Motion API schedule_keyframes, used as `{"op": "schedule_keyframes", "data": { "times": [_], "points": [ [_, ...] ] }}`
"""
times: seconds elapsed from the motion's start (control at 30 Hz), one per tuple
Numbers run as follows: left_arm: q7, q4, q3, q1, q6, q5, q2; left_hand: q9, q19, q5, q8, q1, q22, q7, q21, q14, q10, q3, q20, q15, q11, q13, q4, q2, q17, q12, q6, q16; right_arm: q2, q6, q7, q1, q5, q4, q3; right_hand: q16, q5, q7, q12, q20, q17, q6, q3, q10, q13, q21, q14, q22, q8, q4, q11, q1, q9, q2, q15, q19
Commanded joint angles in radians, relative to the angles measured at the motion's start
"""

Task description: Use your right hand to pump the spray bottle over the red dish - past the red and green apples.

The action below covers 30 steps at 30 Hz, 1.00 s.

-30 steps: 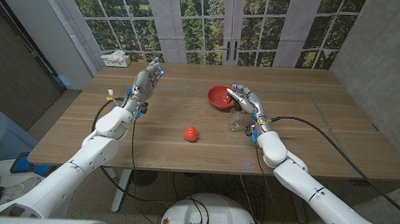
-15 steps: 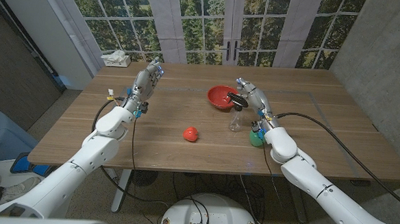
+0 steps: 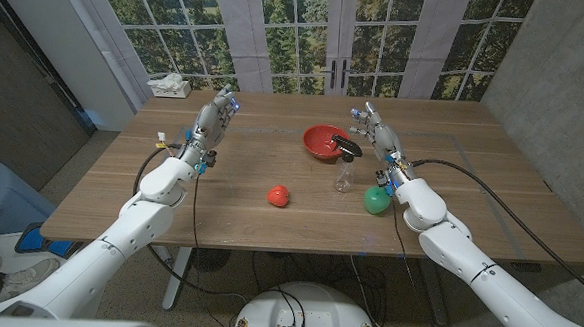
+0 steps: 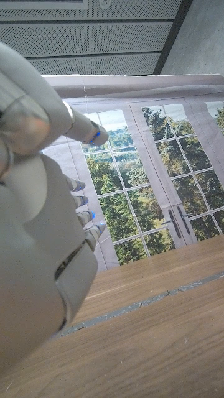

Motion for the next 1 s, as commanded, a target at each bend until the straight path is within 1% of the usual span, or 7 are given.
{"op": "schedule_keyframes", "data": {
  "times": [0.03,0.17,0.23,0.5,0.6,0.8,1.0],
  "points": [
    [-0.002,-0.016,-0.016,0.029,-0.003,-0.013,0.011,0.002,-0.004,0.001,-0.001,0.008,0.004,0.003,-0.003,-0.117,-0.066,-0.003,-0.065,-0.064,-0.002,0.003,0.003,0.038,0.003,0.001,-0.003,0.004,-0.004,0.018,0.099,0.003,0.163,0.011,0.037,-0.016,-0.007,0.014,-0.009,-0.019,-0.012,-0.001,0.004,-0.013,-0.006,-0.015,-0.016,0.002,-0.013,0.009,0.006,-0.006,0.003,0.017,-0.002,-0.001],
    [-0.011,-0.019,-0.024,0.038,0.0,-0.026,0.02,0.002,-0.004,0.001,-0.001,0.007,0.004,0.003,-0.003,-0.117,-0.066,-0.003,-0.066,-0.065,-0.001,0.003,0.004,0.039,0.004,0.001,-0.003,0.004,0.001,0.02,0.123,0.004,0.205,0.011,0.045,-0.034,-0.01,0.018,-0.021,-0.031,-0.033,-0.019,0.003,-0.038,-0.017,-0.039,-0.032,0.002,-0.034,0.014,0.003,-0.024,0.002,0.027,-0.004,-0.016],
    [-0.017,-0.019,-0.03,0.043,0.0,-0.035,0.024,0.002,-0.005,0.002,-0.001,0.004,0.004,0.004,-0.003,-0.117,-0.066,-0.004,-0.063,-0.061,0.001,0.003,0.011,0.045,0.005,0.001,-0.004,0.005,-0.014,-0.008,0.124,0.007,0.206,-0.005,0.045,-0.043,-0.009,0.011,-0.027,-0.033,-0.048,-0.037,0.012,-0.054,-0.025,-0.057,-0.039,0.002,-0.053,0.021,-0.007,-0.036,0.001,0.056,0.003,-0.022],
    [-0.056,0.013,-0.047,0.049,-0.013,-0.067,0.027,0.002,-0.006,0.012,-0.001,-0.048,0.007,0.009,0.0,-0.116,-0.063,-0.012,-0.064,-0.059,0.004,0.004,0.094,0.067,0.018,0.003,-0.007,0.013,0.007,-0.03,0.161,0.019,0.291,0.012,0.053,-0.061,-0.002,0.002,-0.03,-0.076,-0.081,-0.049,0.043,-0.07,-0.04,-0.102,-0.061,0.002,-0.081,0.035,-0.015,-0.056,0.0,0.13,-0.024,-0.044],
    [-0.08,0.029,-0.05,0.05,-0.018,-0.081,0.027,0.002,-0.007,0.013,-0.001,-0.051,0.007,0.01,0.0,-0.116,-0.062,-0.012,-0.065,-0.06,0.003,0.004,0.101,0.067,0.018,0.003,-0.008,0.014,0.002,-0.047,0.157,0.014,0.309,0.002,0.061,-0.065,-0.001,0.007,-0.032,-0.087,-0.09,-0.057,0.047,-0.079,-0.043,-0.114,-0.069,0.002,-0.088,0.035,-0.01,-0.058,0.0,0.133,-0.024,-0.053],
    [-0.121,0.06,-0.057,0.048,-0.022,-0.111,0.027,0.002,-0.008,0.015,-0.001,-0.06,0.007,0.008,0.0,-0.116,-0.061,-0.011,-0.067,-0.06,0.004,0.004,0.118,0.066,0.019,0.003,-0.009,0.014,0.001,-0.058,0.134,-0.012,0.337,-0.026,0.081,-0.068,-0.006,0.03,-0.034,-0.08,-0.109,-0.068,0.036,-0.092,-0.047,-0.132,-0.072,0.001,-0.1,0.028,0.002,-0.07,-0.001,0.104,0.0,-0.053],
    [-0.151,0.092,-0.061,0.039,-0.02,-0.131,0.025,0.002,-0.007,0.019,0.0,-0.074,0.007,0.008,0.001,-0.113,-0.057,-0.011,-0.068,-0.062,0.003,0.004,0.142,0.066,0.02,0.004,-0.007,0.016,0.004,-0.061,0.08,-0.034,0.328,-0.043,0.098,-0.067,-0.008,0.031,-0.032,-0.079,-0.115,-0.067,0.031,-0.091,-0.049,-0.137,-0.069,0.001,-0.101,0.028,0.003,-0.078,-0.001,0.096,0.002,-0.047]
  ]
}}
